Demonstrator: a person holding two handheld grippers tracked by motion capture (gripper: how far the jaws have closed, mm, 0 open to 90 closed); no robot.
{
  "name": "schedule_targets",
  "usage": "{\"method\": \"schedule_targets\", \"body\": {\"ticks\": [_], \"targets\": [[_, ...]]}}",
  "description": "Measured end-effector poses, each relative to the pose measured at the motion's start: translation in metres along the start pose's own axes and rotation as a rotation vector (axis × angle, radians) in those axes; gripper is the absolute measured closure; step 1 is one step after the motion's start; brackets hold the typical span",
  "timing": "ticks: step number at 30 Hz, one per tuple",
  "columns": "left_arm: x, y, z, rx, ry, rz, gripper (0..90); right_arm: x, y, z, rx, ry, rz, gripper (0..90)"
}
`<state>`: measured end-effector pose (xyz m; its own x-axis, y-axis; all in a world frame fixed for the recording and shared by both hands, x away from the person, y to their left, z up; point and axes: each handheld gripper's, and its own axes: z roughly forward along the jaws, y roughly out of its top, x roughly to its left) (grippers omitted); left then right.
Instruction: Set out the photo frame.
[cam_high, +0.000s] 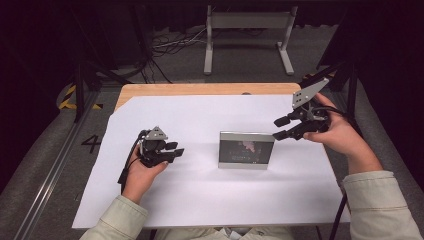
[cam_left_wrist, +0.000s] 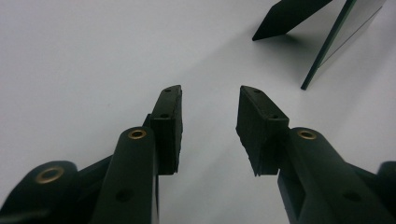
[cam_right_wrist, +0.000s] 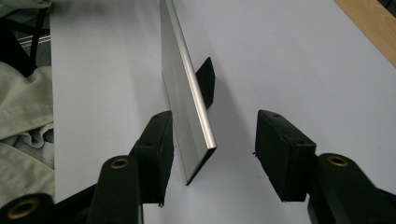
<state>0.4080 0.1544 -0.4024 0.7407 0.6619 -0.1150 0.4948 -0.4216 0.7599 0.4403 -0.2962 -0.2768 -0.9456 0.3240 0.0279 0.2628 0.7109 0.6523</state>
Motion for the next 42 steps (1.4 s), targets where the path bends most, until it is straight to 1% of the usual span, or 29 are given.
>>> {"method": "schedule_targets", "body": {"ticks": [3,5,8,10,15,19,21,23,25,33,37,42], "targets": [[0.002,0.0,-0.001,-0.002,0.002,0.001,61.4,-0.001,-0.006,-0.006,-0.005,-0.011,0.013,47.4],[0.003,-0.001,-0.001,-0.002,0.003,0.0,61.4,-0.002,-0.011,-0.01,-0.015,-0.02,0.03,47.4],[0.004,-0.001,-0.002,-0.005,0.01,0.006,61.1,-0.003,-0.018,-0.013,-0.016,-0.031,0.041,46.9],[0.006,-0.003,-0.003,0.002,0.013,0.004,61.0,-0.003,-0.022,-0.014,-0.02,-0.036,0.049,46.5],[0.011,-0.005,-0.005,-0.003,0.024,-0.001,60.9,-0.005,-0.032,-0.018,-0.032,-0.048,0.07,46.1],[0.01,-0.005,-0.005,-0.005,0.018,-0.002,60.5,-0.006,-0.04,-0.02,-0.031,-0.065,0.09,45.4],[0.01,-0.005,-0.006,-0.007,0.02,0.001,60.4,-0.007,-0.044,-0.02,-0.039,-0.071,0.096,45.0],[0.011,-0.005,-0.006,-0.013,0.017,-0.008,60.3,-0.007,-0.048,-0.02,-0.049,-0.079,0.104,44.5],[0.011,-0.005,-0.007,-0.013,0.015,-0.002,60.3,-0.008,-0.053,-0.019,-0.055,-0.088,0.111,44.0],[0.011,-0.005,-0.006,-0.012,0.016,-0.006,60.2,-0.01,-0.069,-0.014,-0.059,-0.087,0.146,43.2],[0.011,-0.006,-0.006,-0.011,0.02,-0.008,60.2,-0.011,-0.075,-0.012,-0.048,-0.091,0.155,42.4],[0.011,-0.006,-0.006,-0.01,0.021,-0.01,60.2,-0.012,-0.082,-0.01,-0.053,-0.094,0.169,42.3]]}}
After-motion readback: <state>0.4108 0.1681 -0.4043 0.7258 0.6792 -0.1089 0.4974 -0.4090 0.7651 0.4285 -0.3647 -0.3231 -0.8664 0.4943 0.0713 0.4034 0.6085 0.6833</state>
